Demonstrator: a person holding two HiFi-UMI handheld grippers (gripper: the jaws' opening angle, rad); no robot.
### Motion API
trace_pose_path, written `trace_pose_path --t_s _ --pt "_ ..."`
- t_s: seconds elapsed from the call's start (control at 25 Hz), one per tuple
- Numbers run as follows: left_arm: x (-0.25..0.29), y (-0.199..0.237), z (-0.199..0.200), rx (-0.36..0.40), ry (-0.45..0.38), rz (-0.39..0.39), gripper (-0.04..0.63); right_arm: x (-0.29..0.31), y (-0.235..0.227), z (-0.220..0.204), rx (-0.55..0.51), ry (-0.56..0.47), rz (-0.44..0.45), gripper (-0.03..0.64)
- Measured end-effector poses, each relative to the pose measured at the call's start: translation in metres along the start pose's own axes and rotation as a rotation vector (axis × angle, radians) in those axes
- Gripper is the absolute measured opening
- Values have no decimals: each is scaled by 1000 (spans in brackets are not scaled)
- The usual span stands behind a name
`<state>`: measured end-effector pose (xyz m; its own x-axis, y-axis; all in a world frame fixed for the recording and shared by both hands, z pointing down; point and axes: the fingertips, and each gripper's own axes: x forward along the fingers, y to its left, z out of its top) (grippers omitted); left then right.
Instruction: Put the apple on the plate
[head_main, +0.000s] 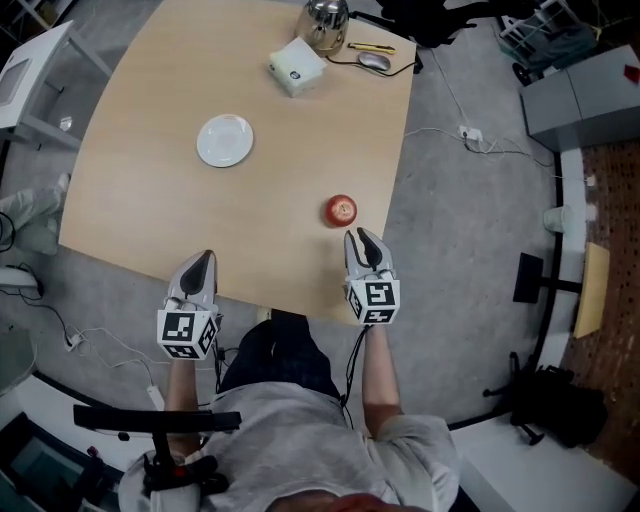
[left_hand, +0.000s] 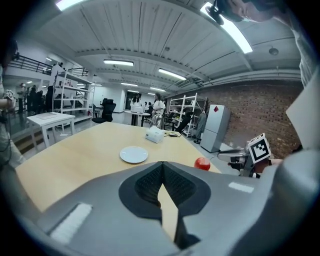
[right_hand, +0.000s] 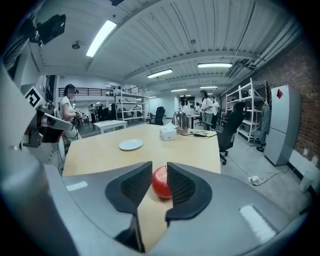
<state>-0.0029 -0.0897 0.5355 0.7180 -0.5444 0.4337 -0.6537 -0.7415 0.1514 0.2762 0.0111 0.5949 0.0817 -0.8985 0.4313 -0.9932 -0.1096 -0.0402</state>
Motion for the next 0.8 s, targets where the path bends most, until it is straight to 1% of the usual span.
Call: trace_pose_path --t_s 0.28,0.56,0.68,0.8 --pt "13 12 -14 -28 45 37 20 35 -2 -20 -20 72 30 200" --pt "23 17 -25 -53 73 58 20 61 -8 -39 -25 114 46 322" --pt "27 19 -28 -60 83 65 20 72 -10 -44 -19 126 54 366" --pt "28 22 -32 -67 94 74 20 81 -12 -49 -8 140 56 390"
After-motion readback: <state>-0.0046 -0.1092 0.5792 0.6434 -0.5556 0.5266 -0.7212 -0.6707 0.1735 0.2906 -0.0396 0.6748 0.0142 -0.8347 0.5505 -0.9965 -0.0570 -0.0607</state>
